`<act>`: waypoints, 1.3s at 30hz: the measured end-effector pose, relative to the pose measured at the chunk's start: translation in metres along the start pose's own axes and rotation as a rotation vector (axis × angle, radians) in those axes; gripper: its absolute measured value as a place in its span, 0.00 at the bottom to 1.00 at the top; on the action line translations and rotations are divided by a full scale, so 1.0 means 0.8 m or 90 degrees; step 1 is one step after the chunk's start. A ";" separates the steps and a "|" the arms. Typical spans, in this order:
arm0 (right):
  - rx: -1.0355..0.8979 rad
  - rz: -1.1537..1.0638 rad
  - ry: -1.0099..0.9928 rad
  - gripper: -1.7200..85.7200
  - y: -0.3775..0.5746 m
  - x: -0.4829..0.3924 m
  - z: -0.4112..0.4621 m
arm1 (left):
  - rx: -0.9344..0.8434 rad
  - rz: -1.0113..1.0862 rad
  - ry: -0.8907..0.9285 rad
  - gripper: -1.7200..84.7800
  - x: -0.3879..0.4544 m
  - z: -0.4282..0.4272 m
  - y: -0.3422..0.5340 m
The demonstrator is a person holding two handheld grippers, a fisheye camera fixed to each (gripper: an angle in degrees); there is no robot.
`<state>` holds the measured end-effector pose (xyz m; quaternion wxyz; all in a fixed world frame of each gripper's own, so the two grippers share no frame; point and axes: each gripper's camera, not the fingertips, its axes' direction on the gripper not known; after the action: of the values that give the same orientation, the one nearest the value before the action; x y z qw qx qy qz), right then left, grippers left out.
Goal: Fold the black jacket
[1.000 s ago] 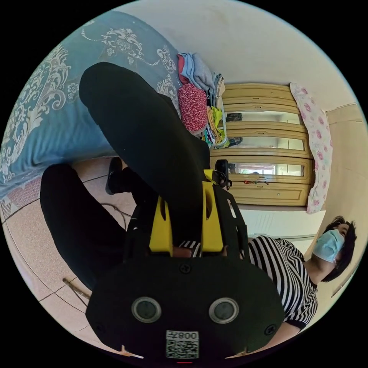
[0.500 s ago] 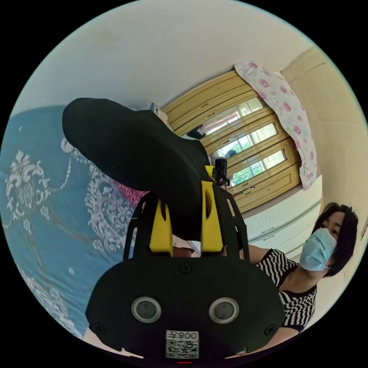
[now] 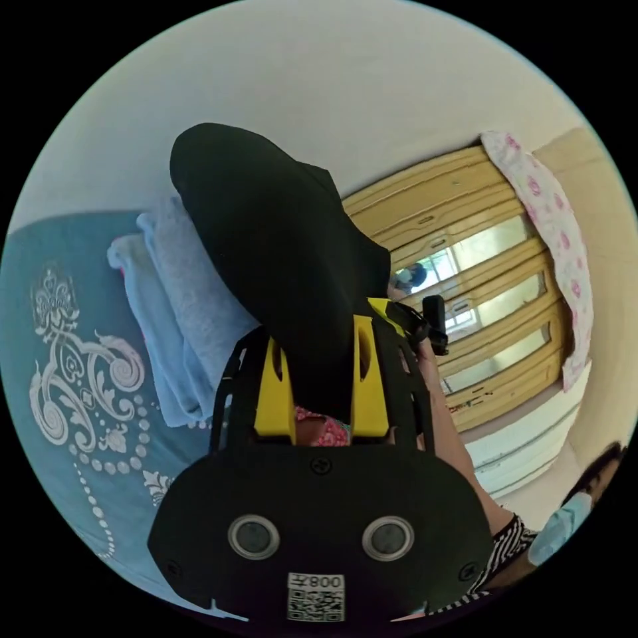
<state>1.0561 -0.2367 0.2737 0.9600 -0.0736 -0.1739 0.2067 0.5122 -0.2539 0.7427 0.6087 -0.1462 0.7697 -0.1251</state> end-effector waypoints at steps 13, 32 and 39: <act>0.279 -0.192 0.049 0.12 0.117 -0.079 -0.091 | 0.087 0.085 0.015 0.27 -0.050 0.049 -0.002; 0.464 -0.202 0.211 0.02 0.156 -0.124 -0.116 | 0.113 0.150 -0.139 0.19 -0.064 0.094 -0.005; 0.193 -0.152 0.285 0.02 0.068 -0.093 -0.008 | 0.076 0.168 -0.161 0.19 -0.057 0.110 0.002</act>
<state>0.9747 -0.2197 0.2335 0.9921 0.0482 0.0676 0.0944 0.6081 -0.2368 0.7634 0.7195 -0.0221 0.6905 -0.0704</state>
